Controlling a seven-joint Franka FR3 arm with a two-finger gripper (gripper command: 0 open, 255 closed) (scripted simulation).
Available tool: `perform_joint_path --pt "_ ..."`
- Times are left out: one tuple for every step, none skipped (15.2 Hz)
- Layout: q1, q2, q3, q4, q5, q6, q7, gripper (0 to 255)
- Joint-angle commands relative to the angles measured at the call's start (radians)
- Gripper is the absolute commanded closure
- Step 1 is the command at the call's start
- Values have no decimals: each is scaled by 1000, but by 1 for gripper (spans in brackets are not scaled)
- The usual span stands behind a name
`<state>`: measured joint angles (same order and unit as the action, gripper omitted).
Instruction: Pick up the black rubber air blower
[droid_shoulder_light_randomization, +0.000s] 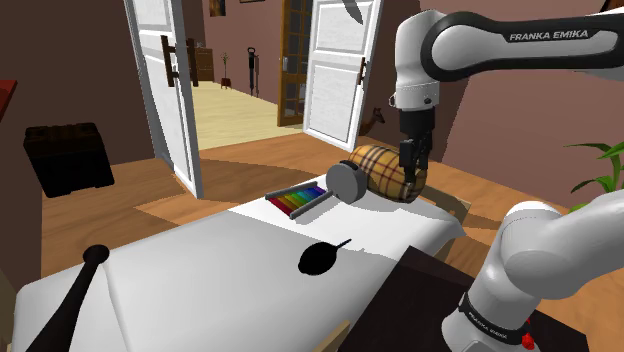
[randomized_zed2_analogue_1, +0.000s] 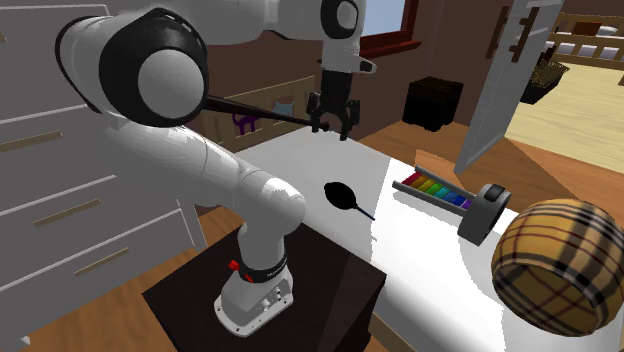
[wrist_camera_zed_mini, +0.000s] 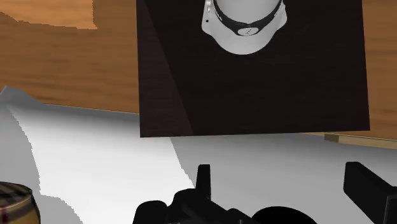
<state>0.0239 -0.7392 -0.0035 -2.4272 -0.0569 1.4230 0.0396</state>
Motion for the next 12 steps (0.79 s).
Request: perform_joint_path --pt "0 0 0 0 0 0 0 0" --pt "9 -3 -14 -32 -17 41 -44 0" --pt "18 -3 -28 -63 -34 84 -87 0" --pt "27 -2 -42 -93 -50 127 -129 0" --pt "35 2 -57 -121 -67 171 -171 0" --pt "43 7 -72 -148 -83 217 -213 0" --pt "50 16 -87 -173 -99 264 -254 0" --pt "58 26 -103 -197 -115 311 -294 0" --pt "65 39 -119 -219 -131 360 -335 0" --pt "72 55 -135 -240 -146 410 -374 0" --pt "79 73 -151 -258 -161 461 -414 0" --pt "87 94 -168 -275 -176 513 -453 0"
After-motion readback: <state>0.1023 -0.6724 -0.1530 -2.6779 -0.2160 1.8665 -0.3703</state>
